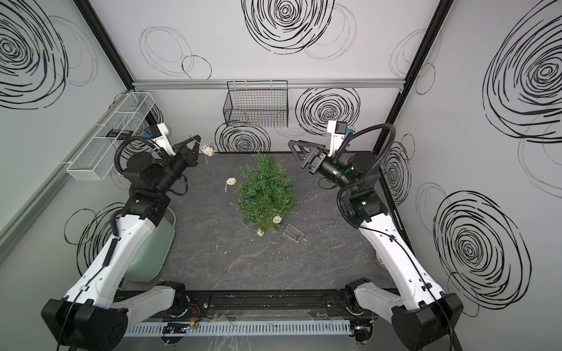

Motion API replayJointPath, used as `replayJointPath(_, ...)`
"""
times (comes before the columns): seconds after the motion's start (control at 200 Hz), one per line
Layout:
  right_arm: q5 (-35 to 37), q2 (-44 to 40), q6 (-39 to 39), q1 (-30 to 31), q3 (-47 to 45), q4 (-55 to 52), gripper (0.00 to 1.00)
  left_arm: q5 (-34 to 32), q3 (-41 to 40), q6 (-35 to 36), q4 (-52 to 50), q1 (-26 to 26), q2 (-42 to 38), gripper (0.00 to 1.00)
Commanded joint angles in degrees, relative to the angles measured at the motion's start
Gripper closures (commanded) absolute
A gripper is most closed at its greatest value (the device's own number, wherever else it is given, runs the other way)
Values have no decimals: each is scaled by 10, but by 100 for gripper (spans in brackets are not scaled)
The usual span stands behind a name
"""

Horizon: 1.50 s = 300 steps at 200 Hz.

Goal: Remove string lights from the small christmas tree
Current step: Remove the light string from the Christmas tree.

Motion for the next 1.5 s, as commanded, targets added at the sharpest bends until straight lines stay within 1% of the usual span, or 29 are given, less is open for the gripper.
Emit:
replayJointPath(0.0,4,-25,-8,1,-15,3,21,-29,-7,6,-18,17,-10,100)
replayJointPath(0.09,-5,-36,-7,2,-22,0,21,-14,-14,-10,-19,39,-12,100)
replayJointPath(0.15,-7,-43,-8,3,-23,-6,21,-10,-23,-16,-18,44,-27,100)
replayJointPath(0.215,-8,-52,-12,5,-27,-11,21,-12,-28,-19,-19,42,-47,100)
replayJointPath(0.28,-11,-63,-16,8,-35,-12,21,2,-26,-24,-26,40,-64,100)
replayJointPath(0.39,-8,-87,-35,25,-54,-13,20,10,-9,-19,-59,20,-95,100)
replayJointPath(0.495,20,-107,-87,68,-62,-41,20,6,-5,-10,-81,-17,-131,100)
replayJointPath(0.595,61,-130,-144,122,-74,-67,20,-12,3,6,-100,-70,-156,100)
replayJointPath(0.655,63,-137,-165,140,-80,-77,20,-27,14,16,-106,-105,-160,100)
replayJointPath(0.77,40,-151,-175,151,-102,-77,20,-49,52,37,-113,-165,-148,100)
replayJointPath(0.831,35,-157,-176,155,-114,-76,20,-64,83,54,-118,-189,-134,100)
replayJointPath(0.966,36,-168,-184,164,-132,-85,20,-70,155,70,-117,-221,-89,100)
replayJointPath(1.091,45,-172,-195,169,-136,-101,20,-60,215,74,-122,-254,-49,100)
replayJointPath(1.206,44,-176,-206,174,-143,-110,20,-71,223,82,-125,-300,-43,100)
replayJointPath(1.436,62,-184,-236,205,-169,-120,20,-102,209,86,-136,-392,-70,100)
replayJointPath(1.456,64,-185,-239,207,-172,-119,20,-105,209,100,-137,-402,-73,100)
replayJointPath(1.496,69,-187,-245,216,-176,-119,20,-112,206,103,-139,-420,-77,100)
